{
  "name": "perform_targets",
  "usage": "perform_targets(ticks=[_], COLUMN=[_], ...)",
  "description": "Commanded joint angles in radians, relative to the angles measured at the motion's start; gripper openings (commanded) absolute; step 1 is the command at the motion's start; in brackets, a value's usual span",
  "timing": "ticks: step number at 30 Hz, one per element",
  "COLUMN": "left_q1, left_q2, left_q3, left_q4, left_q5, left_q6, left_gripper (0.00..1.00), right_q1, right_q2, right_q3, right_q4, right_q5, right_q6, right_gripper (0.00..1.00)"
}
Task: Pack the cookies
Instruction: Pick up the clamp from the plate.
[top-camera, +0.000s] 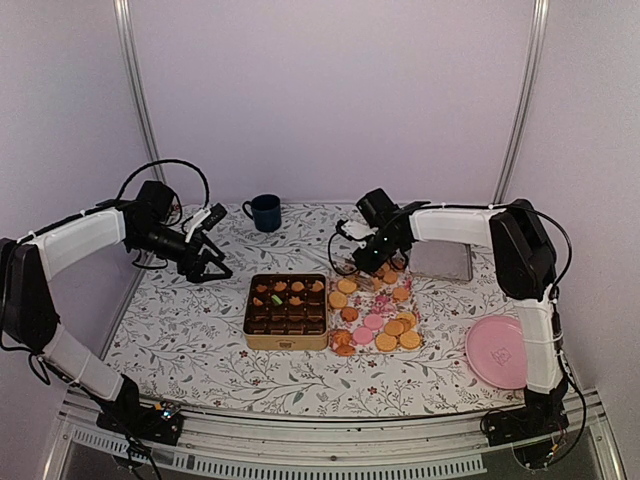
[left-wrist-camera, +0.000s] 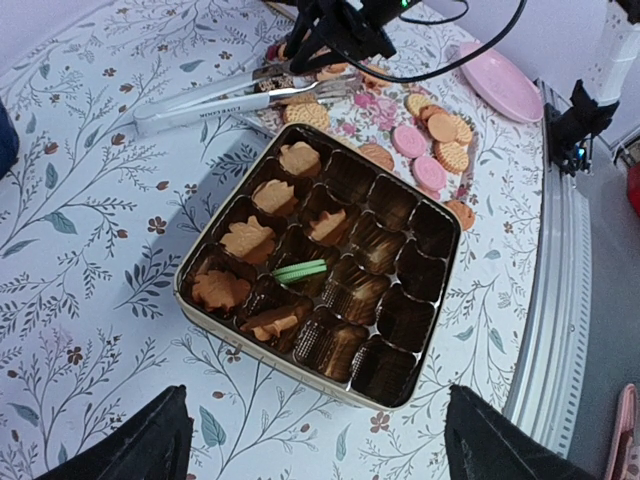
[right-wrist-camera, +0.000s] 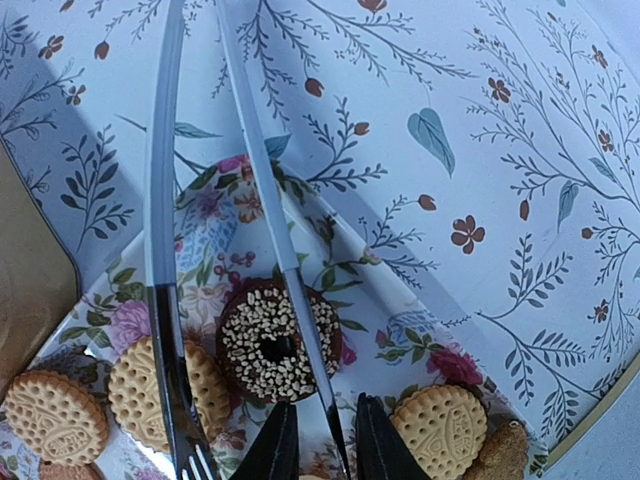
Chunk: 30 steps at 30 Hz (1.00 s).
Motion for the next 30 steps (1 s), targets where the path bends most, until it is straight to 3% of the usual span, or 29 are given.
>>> perform_targets(ticks=[1,8,11,16,24,30], left_q1=[-0.009,-0.013,-0.016,-0.029,-0.112,-0.186], left_q2=[0.001,0.002,-0.001,-0.007,-0.012,0.019], left_q3=[0.000,0.006,0.007,0.007,-0.026,0.034], left_q4=[-0.007,-0.007,-0.006,-0.006,0.061,0.100], left_q5=[0.013,0.016,0.015,0.027,0.075,0.158], left_q6=[0.009,0.004,0.003,-0.008,-0.070,-0.147], left_gripper=[0.87,0.87,0.87,0.87,0.87,0.89], right_q1=[-0.005,-0.006,-0.006,-0.006,-0.004,0.041], right_q2=[0.030,0.014,-0.007,-0.106,-0.348,-0.548], right_q3=[0.022,0.021,0.019,-0.051,-0.283,-0.479], right_q4=[-0.031,-0.034,-0.029,0.065,0.359,0.644], right_q5=[0.029,0.023,0.021,0.049,0.041,-0.024], right_q6=[-0.031,-0.047,-0.043,-0.011,0.131,0.325], right_gripper=[0.20,0.12,0.01,0.00,0.00,0.00])
